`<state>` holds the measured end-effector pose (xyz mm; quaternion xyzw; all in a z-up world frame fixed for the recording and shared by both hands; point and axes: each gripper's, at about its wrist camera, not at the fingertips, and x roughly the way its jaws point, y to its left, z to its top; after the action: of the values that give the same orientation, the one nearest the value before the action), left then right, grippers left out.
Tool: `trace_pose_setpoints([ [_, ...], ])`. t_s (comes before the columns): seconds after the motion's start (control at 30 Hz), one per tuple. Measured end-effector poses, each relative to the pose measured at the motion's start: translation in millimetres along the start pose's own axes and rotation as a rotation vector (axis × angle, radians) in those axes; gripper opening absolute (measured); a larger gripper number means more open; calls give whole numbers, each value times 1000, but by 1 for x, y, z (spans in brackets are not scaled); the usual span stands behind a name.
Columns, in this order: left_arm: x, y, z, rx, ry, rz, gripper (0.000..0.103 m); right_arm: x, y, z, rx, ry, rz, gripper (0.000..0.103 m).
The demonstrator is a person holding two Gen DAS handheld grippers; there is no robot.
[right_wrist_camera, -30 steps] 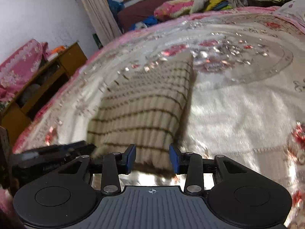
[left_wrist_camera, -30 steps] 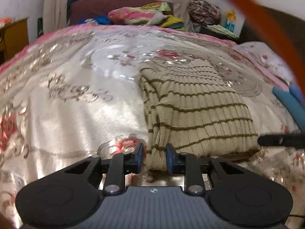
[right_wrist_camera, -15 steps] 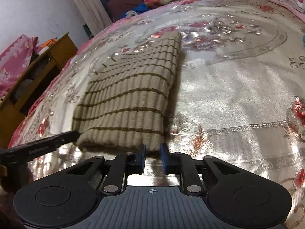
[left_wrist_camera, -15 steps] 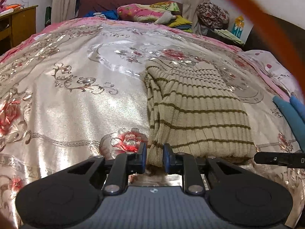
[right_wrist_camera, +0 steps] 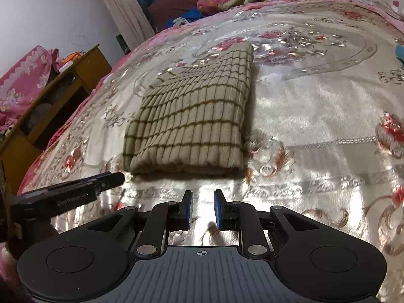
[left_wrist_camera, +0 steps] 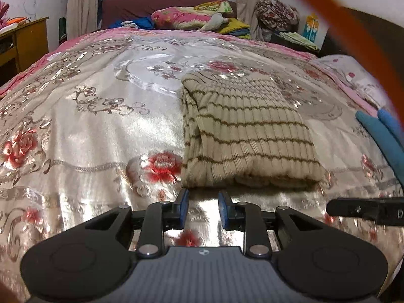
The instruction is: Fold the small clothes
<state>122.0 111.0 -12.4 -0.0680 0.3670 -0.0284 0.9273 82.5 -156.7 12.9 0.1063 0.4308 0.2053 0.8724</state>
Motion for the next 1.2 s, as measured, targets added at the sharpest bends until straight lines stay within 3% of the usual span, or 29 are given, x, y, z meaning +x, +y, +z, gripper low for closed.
trace_pose_setpoints([
  [1.2,-23,-38,-32,79,26,-3,54,-11,28,-33,-32,5,-39,31],
])
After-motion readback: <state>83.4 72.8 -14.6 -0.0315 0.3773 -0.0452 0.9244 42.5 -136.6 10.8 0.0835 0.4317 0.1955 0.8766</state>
